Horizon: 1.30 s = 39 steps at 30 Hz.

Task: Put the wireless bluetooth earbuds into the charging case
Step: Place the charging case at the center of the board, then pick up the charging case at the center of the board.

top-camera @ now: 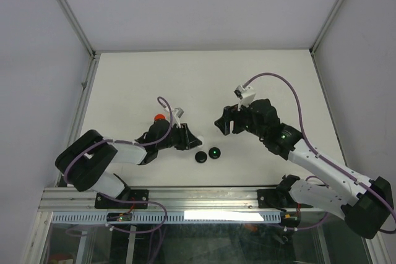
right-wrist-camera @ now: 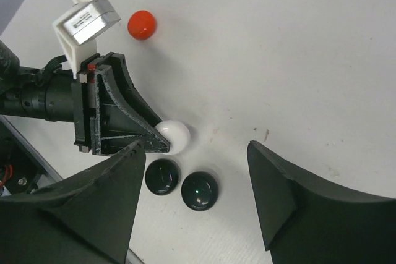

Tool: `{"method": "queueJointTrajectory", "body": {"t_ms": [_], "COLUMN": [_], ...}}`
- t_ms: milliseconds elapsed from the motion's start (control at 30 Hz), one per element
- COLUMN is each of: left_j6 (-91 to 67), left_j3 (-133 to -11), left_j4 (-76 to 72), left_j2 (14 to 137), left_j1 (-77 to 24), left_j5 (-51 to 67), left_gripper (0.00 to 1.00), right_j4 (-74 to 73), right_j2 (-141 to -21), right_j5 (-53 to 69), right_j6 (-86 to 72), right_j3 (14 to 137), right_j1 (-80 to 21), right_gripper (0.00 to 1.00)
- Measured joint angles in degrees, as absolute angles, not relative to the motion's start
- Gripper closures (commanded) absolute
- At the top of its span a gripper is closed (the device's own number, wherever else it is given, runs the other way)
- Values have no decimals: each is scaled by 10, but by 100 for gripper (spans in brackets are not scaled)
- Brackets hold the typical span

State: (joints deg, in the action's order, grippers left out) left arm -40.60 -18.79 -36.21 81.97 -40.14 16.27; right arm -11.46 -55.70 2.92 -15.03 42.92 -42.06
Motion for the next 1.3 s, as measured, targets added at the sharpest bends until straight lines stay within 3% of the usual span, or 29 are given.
{"method": "queueJointTrajectory", "body": {"t_ms": [367, 533, 900, 1133, 1300], "left_j6": [-443, -433, -336, -270, -223], "left_j3": [-296, -312, -394, -438, -478], "left_j4": [-296, -230, 66, 159, 190], "left_j2": [939, 908, 789, 780, 814], "left_j1": [-405, -406, -377, -301, -239], "left_j5": [180, 154, -37, -113, -120], "left_gripper": [39, 28, 5, 1, 6], "right_j4": [-128, -128, -129, -132, -131], "right_j2": [-533, -533, -518, -503, -472], "right_j5": [-11, -14, -28, -44, -67], "right_j6": [-148, -144, -131, -122, -117], "right_j3": [414, 413, 396, 385, 368], "right_j1": [-421, -421, -421, -421, -421], "right_gripper": [30, 30, 24, 15, 11]}}
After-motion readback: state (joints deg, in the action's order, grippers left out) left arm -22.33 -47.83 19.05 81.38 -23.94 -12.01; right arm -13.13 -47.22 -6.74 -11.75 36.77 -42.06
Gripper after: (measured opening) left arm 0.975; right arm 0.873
